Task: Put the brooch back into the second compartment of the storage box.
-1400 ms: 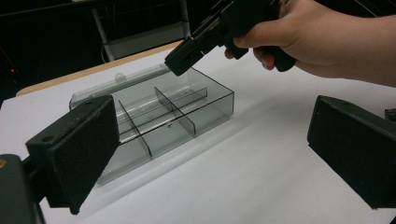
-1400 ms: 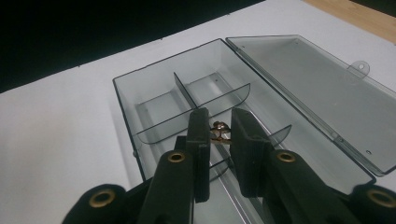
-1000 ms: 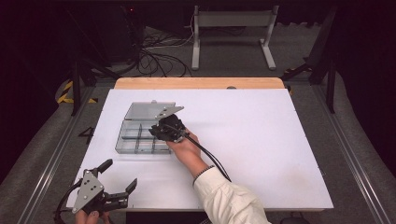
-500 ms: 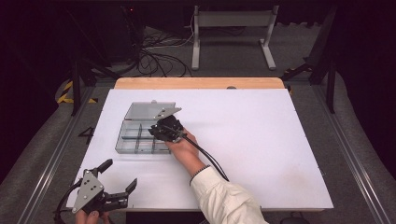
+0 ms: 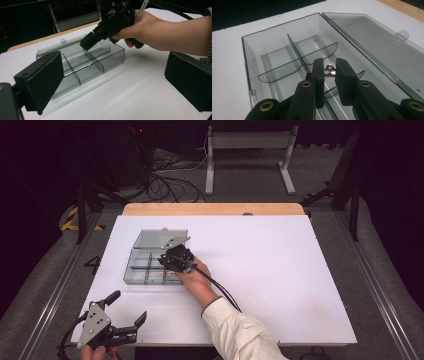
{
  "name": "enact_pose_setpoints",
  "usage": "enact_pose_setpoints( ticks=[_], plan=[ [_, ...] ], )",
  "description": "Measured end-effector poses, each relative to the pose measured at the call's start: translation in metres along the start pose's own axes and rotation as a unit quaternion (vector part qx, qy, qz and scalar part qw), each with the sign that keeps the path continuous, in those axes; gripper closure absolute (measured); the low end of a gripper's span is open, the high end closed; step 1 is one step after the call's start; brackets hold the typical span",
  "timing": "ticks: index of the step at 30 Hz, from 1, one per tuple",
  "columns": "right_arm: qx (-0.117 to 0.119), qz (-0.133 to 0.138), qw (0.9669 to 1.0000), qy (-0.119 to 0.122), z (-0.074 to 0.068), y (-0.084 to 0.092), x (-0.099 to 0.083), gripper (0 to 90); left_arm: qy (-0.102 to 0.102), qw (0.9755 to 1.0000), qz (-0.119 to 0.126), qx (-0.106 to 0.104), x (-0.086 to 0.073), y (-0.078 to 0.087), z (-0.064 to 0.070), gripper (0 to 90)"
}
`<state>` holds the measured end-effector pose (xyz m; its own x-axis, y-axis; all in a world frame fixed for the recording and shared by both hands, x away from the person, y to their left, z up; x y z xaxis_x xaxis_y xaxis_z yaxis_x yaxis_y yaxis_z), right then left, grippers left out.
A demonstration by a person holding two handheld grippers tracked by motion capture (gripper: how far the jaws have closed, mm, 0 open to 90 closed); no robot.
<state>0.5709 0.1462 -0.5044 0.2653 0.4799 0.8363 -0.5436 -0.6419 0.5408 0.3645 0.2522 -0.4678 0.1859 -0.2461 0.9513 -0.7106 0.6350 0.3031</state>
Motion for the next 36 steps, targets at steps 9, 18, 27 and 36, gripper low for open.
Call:
enact_pose_setpoints(
  ticks=[9,18,27,36],
  plan=[
    [-0.005,0.008,0.9999,0.008,-0.002,-0.001,0.003,77.9,0.001,1.0000,0.001,0.000,0.000,0.000,0.000,3.0],
    [-0.011,0.021,0.9997,0.000,0.000,0.002,0.007,54.6,0.001,1.0000,0.001,0.000,0.000,0.000,0.000,3.0],
    [-0.026,0.021,0.9992,-0.022,0.009,0.021,0.015,24.7,0.000,1.0000,0.000,0.000,0.000,0.000,0.000,3.0],
    [-0.015,0.037,0.9990,-0.020,0.017,0.056,0.028,13.0,0.001,1.0000,0.001,0.001,0.000,0.000,0.000,3.0]
  ],
)
Point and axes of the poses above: each handheld gripper's, and its own axes: y roughly backward along the jaws, x roughly out of its top, z roughly to its right, the point moved 7 cm from there along -y, roughly forward along the jaws, and after that the axes turned 11 degrees about -x, right-handed, at the moved point
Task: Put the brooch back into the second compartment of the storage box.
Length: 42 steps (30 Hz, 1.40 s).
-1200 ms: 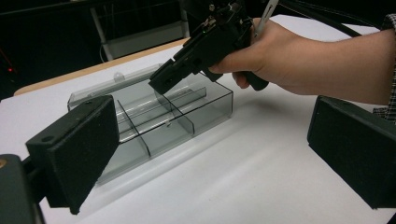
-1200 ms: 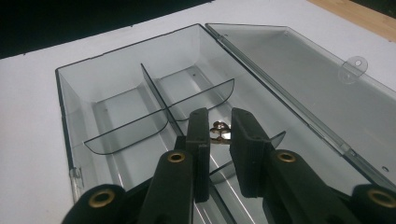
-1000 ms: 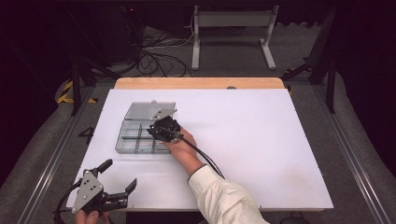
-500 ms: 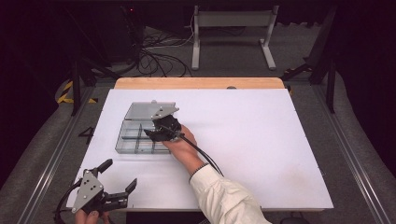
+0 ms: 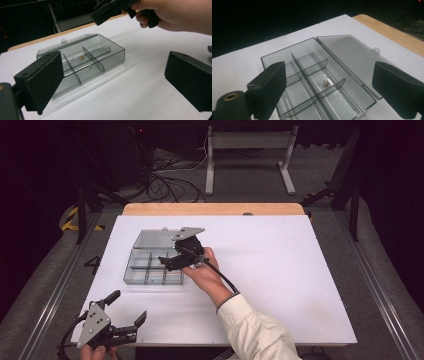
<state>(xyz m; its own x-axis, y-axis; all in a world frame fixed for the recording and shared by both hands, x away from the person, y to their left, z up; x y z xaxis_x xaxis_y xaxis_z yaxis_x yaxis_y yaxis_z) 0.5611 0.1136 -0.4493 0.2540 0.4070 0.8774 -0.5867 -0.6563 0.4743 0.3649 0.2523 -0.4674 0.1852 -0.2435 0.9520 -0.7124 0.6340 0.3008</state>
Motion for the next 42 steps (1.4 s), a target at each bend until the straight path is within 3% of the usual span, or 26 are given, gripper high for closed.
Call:
enact_pose_setpoints(
  ticks=[7,21,30,42],
  plan=[
    [0.008,0.019,0.9996,0.020,0.000,0.024,0.006,10.5,-0.002,1.0000,-0.001,0.000,0.000,-0.001,0.000,3.0],
    [0.014,0.033,0.9989,0.031,0.006,0.063,0.007,5.3,-0.003,1.0000,-0.001,0.001,0.001,-0.001,-0.001,3.0],
    [0.000,0.048,0.9983,0.032,0.019,0.103,0.005,4.8,0.002,1.0000,0.001,-0.004,0.001,-0.004,-0.001,3.0],
    [-0.032,0.063,0.9971,0.028,0.039,0.158,-0.018,4.8,0.001,1.0000,-0.002,-0.008,0.002,-0.007,-0.001,3.0]
  ],
)
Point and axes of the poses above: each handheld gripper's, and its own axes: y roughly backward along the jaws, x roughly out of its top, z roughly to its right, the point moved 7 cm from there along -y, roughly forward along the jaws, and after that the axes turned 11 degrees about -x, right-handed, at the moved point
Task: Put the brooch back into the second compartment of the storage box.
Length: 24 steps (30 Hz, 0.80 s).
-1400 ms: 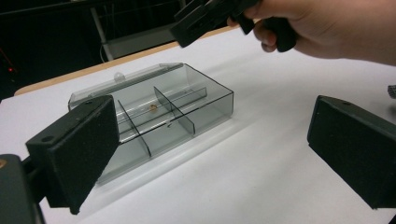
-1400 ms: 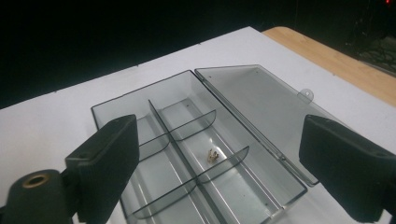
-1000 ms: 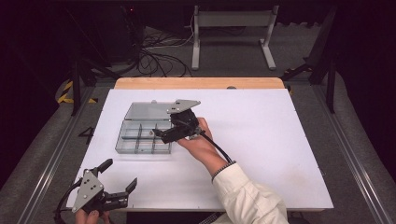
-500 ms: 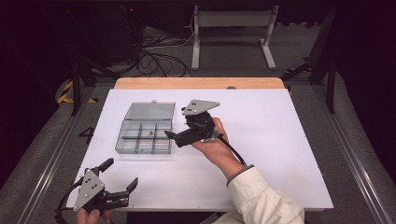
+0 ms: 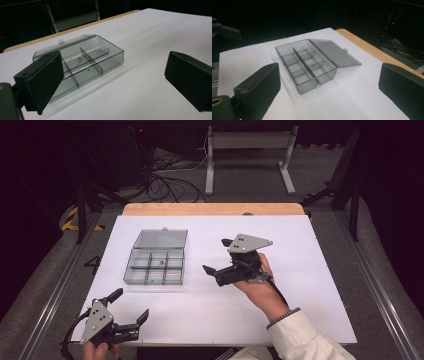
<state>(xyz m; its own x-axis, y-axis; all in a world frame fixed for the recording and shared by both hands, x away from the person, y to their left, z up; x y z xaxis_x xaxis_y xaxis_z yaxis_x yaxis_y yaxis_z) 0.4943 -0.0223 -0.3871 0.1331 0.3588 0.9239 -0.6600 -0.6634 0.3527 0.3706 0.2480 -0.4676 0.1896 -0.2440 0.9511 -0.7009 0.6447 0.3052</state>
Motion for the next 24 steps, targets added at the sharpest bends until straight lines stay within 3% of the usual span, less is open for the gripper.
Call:
enact_pose_setpoints(
  ticks=[5,13,17,21,24],
  plan=[
    [-0.012,0.000,0.9999,0.000,0.008,0.022,-0.012,4.7,0.000,1.0000,0.000,0.000,0.000,-0.001,0.000,3.0],
    [-0.043,0.002,0.9986,-0.031,0.030,0.058,-0.047,3.1,0.002,1.0000,0.000,0.008,0.000,-0.001,-0.001,2.9],
    [-0.065,-0.007,0.9969,-0.043,0.041,0.076,-0.074,2.8,0.000,0.9999,-0.002,0.010,0.000,-0.002,-0.002,2.9],
    [-0.083,-0.022,0.9955,-0.041,0.044,0.088,-0.107,2.0,-0.002,0.9999,-0.001,0.011,0.000,-0.002,-0.003,3.0],
    [-0.090,-0.027,0.9941,-0.055,0.047,0.096,-0.128,1.1,-0.004,0.9999,-0.001,0.011,0.001,-0.003,-0.003,3.3]
  ],
)
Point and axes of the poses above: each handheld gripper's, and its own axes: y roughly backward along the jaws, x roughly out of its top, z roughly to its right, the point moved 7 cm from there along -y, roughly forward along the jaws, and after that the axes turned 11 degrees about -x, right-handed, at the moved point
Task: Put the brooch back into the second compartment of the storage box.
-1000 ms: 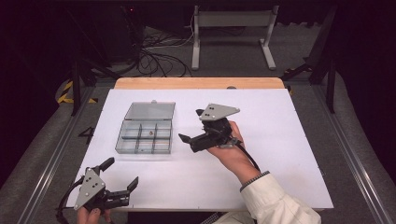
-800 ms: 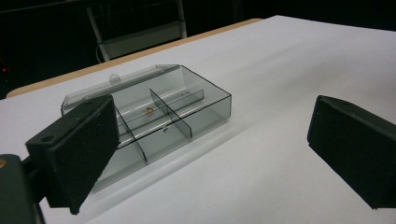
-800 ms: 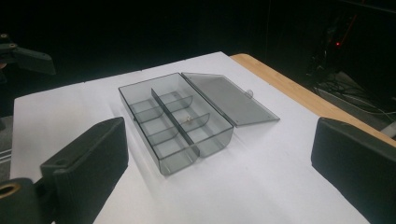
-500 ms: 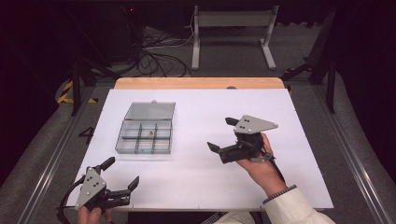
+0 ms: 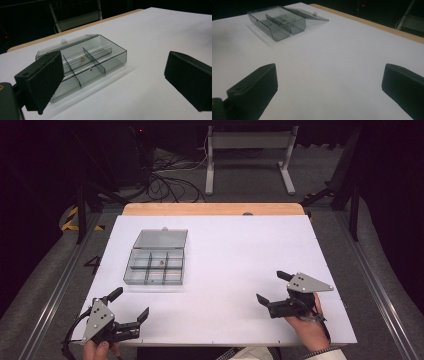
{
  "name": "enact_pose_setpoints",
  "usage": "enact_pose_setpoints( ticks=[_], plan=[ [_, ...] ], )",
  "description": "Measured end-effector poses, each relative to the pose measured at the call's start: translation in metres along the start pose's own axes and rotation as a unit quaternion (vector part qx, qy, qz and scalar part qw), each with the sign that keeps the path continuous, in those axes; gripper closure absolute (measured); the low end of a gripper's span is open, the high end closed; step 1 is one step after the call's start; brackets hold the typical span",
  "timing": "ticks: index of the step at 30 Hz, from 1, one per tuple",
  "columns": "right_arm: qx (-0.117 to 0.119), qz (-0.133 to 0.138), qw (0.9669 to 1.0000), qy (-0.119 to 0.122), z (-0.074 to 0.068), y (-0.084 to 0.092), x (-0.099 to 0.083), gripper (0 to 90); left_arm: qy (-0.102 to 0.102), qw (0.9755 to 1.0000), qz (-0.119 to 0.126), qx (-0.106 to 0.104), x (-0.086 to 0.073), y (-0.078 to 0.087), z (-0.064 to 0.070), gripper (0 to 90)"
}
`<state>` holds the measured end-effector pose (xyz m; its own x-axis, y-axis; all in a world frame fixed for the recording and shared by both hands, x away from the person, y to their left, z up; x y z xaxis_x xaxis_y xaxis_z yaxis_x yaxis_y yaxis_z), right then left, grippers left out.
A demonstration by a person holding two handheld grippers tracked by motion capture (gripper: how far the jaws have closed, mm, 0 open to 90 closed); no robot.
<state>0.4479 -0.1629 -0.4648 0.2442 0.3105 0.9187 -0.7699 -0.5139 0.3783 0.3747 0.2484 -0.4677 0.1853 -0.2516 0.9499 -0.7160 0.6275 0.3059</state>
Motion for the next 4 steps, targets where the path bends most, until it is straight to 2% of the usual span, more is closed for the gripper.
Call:
enact_pose_setpoints(
  ticks=[4],
  plan=[
    [-0.013,0.009,0.9998,-0.007,0.006,0.007,-0.018,0.6,-0.002,1.0000,-0.007,-0.004,0.000,0.000,0.000,3.9]
  ],
)
Point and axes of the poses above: each handheld gripper's, and its own axes: y roughly backward along the jaws, x roughly out of its top, z roughly to its right, the point moved 7 cm from there along -y, roughly forward along the jaws, and after that the axes turned 11 degrees about -x, right-handed, at the moved point
